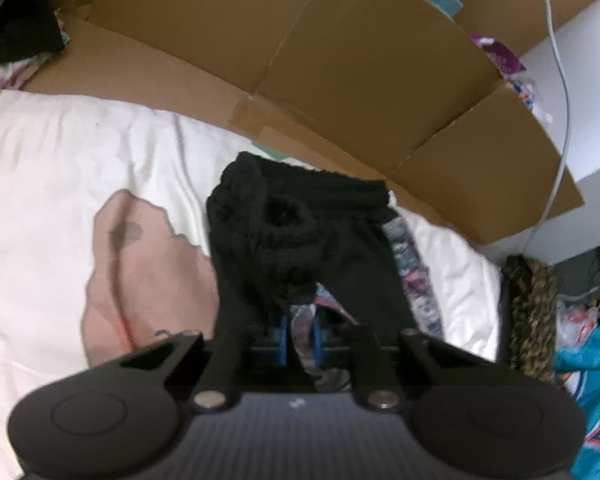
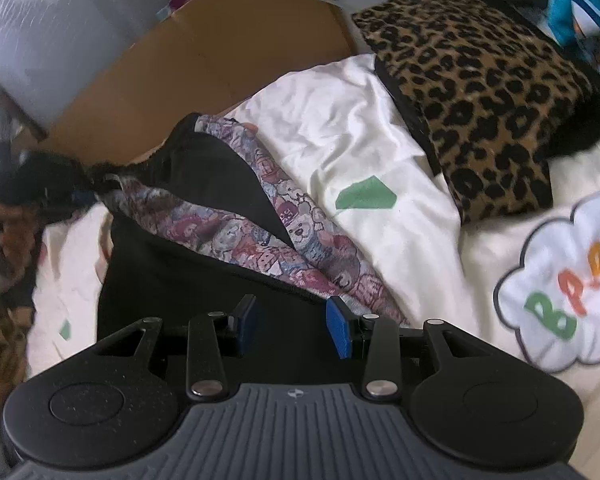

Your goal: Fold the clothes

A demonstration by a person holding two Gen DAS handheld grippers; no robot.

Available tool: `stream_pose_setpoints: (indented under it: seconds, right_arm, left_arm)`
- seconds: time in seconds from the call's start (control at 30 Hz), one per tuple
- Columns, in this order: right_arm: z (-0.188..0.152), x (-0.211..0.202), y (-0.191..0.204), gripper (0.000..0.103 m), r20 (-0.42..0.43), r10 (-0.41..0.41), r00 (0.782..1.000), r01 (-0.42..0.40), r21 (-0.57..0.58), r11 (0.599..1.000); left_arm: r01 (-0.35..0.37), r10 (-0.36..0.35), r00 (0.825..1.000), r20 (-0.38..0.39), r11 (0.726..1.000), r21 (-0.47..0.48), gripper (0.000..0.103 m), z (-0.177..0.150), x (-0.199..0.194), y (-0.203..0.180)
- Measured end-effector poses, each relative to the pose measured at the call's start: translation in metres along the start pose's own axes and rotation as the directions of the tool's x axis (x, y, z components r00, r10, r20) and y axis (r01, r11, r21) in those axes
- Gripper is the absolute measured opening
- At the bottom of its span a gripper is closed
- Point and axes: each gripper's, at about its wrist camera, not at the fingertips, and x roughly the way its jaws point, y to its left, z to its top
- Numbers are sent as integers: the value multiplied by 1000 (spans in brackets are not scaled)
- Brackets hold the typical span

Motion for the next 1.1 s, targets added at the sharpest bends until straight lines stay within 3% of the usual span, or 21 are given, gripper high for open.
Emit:
stream_pose_setpoints:
  seconds: [0.4,0.43,0.53,0.6,0.63,1.1]
  right_arm:
    - [3,35,-9,44,-48,-83,995,76,-143,987]
    - [4,36,-11,43,-51,-84,995,76,-139,987]
    - [6,40,-18,14,-63,-82,995,73,-132,989]
    - [8,41,-23,12,-71,-77,994,68,-121,990]
    - [8,42,-26,4,-75,-72,995,63,-111,992]
    - [21,49,-39,0,-96,-59,994,51,-83,995]
  left_arm:
    - [83,-82,996,23,994,-76,10,32,30,-41]
    - [83,-82,996,24,993,-80,10,33,35,-44]
    - [81,-79,996,31,991,-111,10,36,51,-47]
    - [83,-79,996,35,988,-133,10,37,61,-49]
    - [83,-79,996,36,986,-142,10,39,66,-50]
    - [135,-123,990,67,965,-224,12,53,119,-59]
